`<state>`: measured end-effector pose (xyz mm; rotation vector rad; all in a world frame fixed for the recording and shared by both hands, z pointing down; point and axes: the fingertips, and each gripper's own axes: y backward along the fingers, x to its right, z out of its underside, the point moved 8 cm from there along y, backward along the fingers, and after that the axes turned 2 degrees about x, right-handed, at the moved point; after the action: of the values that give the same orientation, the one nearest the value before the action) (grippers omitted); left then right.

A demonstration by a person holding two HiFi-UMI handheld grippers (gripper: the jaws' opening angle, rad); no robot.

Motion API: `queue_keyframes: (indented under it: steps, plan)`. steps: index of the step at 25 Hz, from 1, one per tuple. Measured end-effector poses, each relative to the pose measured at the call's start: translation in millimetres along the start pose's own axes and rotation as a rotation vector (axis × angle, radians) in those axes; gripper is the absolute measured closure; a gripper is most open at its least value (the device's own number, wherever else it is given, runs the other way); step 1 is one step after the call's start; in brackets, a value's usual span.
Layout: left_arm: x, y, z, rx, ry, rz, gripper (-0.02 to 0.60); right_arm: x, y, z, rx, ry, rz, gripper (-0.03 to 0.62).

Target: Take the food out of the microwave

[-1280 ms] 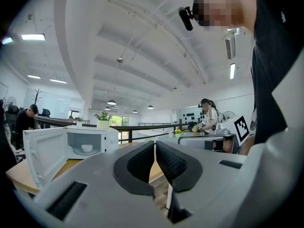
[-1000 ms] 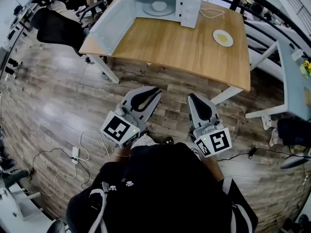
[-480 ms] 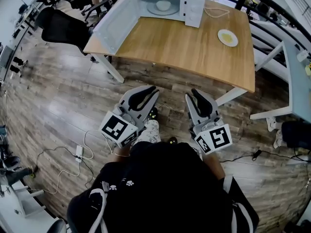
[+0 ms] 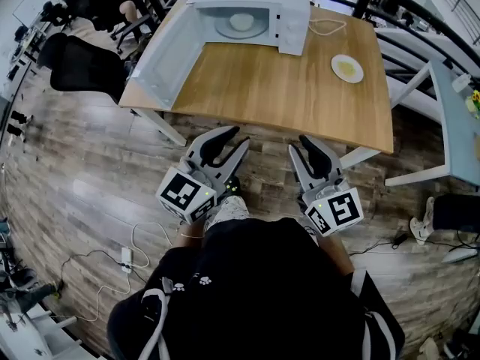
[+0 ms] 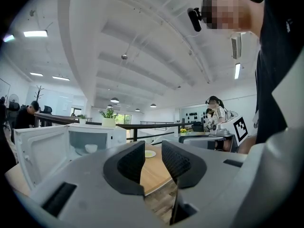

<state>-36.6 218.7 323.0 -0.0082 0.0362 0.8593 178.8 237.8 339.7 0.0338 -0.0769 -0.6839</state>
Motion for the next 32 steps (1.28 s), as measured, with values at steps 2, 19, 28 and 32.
queue_keyframes:
  steps: [2, 19, 28, 32]
  plan:
    - [-21.5, -5.8, 0.7, 0.003, 0.003, 0.002, 0.488, 4.9, -19.5, 1.0, -0.001, 0.002, 0.008, 0.487]
    - [-218.6, -54.3, 1.2, -0.029, -0.001, 0.018, 0.449, 40.5, -195.4, 4.4, -0.019, 0.008, 0.119, 0.452]
    - [-281.2, -82.6, 12.8, -0.047, 0.005, 0.032, 0.428, 54.0, -257.2, 10.3, -0.042, 0.010, 0.200, 0.422]
    - [-296.0, -98.5, 22.6, -0.052, 0.015, 0.017, 0.425, 67.1, -274.9, 14.8, -0.057, 0.006, 0.214, 0.408]
